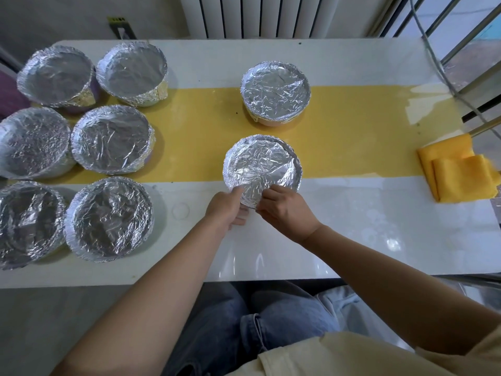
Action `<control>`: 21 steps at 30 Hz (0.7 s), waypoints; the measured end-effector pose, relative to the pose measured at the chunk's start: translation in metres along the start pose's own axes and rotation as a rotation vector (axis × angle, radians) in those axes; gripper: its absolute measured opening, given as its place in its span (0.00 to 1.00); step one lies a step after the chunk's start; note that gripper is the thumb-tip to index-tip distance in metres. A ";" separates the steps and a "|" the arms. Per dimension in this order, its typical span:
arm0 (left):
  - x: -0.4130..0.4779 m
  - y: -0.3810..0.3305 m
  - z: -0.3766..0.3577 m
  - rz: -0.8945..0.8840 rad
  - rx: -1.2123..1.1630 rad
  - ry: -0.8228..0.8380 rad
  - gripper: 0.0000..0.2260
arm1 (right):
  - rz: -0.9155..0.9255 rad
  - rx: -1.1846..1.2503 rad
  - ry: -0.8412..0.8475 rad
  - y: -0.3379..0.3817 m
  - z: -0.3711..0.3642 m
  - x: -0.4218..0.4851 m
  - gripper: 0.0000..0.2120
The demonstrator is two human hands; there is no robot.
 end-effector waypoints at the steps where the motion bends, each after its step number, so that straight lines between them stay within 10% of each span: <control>1: -0.002 0.002 -0.004 0.014 -0.009 0.004 0.17 | -0.009 0.003 0.002 0.000 -0.001 0.002 0.12; 21: 0.006 0.001 -0.007 -0.046 -0.020 -0.031 0.11 | 0.018 -0.020 0.001 0.010 -0.010 0.008 0.09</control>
Point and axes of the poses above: each hand's wrist, its own x-axis towards the middle knuckle, its own z-axis out of the back of the hand, y = z × x, the point moved 4 cm from there along x, towards the middle knuckle
